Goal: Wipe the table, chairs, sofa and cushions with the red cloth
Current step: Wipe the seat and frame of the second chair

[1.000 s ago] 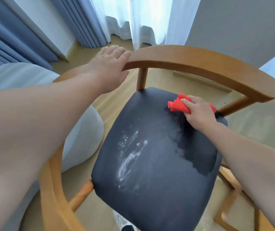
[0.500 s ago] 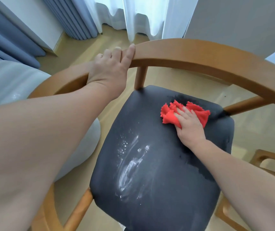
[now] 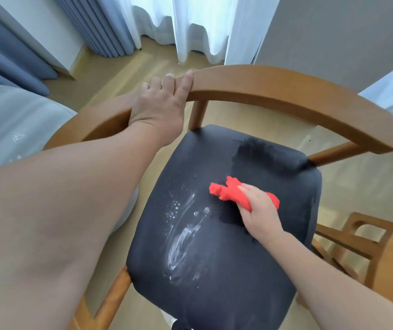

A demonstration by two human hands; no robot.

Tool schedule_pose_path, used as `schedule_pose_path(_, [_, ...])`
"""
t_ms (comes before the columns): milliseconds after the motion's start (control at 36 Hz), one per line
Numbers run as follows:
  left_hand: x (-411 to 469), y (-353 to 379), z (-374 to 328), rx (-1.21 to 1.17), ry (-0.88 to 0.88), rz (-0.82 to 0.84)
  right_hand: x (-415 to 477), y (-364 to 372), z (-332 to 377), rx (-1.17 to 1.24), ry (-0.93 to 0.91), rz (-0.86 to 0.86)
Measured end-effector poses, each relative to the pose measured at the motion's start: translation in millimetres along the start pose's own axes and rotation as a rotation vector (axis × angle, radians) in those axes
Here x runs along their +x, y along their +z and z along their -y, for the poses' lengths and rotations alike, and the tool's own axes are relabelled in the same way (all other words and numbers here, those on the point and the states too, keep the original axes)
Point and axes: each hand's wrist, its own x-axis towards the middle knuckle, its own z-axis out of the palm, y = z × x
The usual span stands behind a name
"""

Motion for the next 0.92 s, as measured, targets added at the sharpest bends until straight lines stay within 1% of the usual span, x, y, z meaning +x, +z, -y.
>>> schedule_pose_path(111, [-1, 1, 0, -0.006, 0.001, -0.003, 51, -27, 3, 0.231, 0.258, -0.187])
schedule_pose_path(139, [-1, 2, 0, -0.009, 0.002, -0.004, 63, -35, 0, 0.225, 0.279, -0.223])
schedule_pose_path(194, [0, 2, 0, -0.019, 0.003, -0.009, 88, -51, -13, 0.076, 0.28, -0.257])
schedule_pose_path(222, [0, 2, 0, -0.023, 0.002, -0.012, 101, -58, -22, -0.03, 0.269, -0.234])
schedule_pose_path(278, [0, 3, 0, -0.022, 0.001, -0.022, 124, -65, -41, -0.188, 0.273, -0.121])
schedule_pose_path(361, [0, 4, -1, -0.022, 0.003, -0.031, 128, -47, -58, -0.329, 0.313, 0.092])
schedule_pose_path(389, [1, 4, -1, -0.024, 0.002, -0.031, 121, -35, -58, -0.368, 0.316, 0.129])
schedule_pose_path(445, [1, 4, -1, -0.022, 0.0, -0.033, 99, -11, -54, -0.414, 0.277, 0.088])
schedule_pose_path(500, [0, 6, -1, -0.019, -0.001, -0.035, 75, 9, -44, -0.437, 0.198, 0.046])
schedule_pose_path(556, [1, 5, -2, -0.019, 0.002, -0.028, 45, 25, -31, -0.453, 0.143, 0.118])
schedule_pose_path(639, [-1, 4, -2, -0.015, -0.007, -0.023, -18, 50, 0, -0.4, 0.065, 0.28])
schedule_pose_path(695, [-2, 4, -2, -0.004, -0.01, -0.024, -53, 63, 20, -0.406, -0.014, 0.318])
schedule_pose_path(750, [-2, 3, -1, -0.003, -0.008, -0.024, -63, 65, 24, -0.365, -0.029, 0.302])
schedule_pose_path(861, [-1, 4, -2, -0.012, -0.006, -0.024, -33, 41, 26, -0.072, -0.014, 0.173])
schedule_pose_path(889, [-2, 4, -1, -0.01, -0.005, -0.028, -24, 34, 28, -0.004, 0.024, 0.139])
schedule_pose_path(917, [-1, 5, -1, -0.007, -0.004, -0.034, -15, 27, 29, 0.067, 0.107, 0.112])
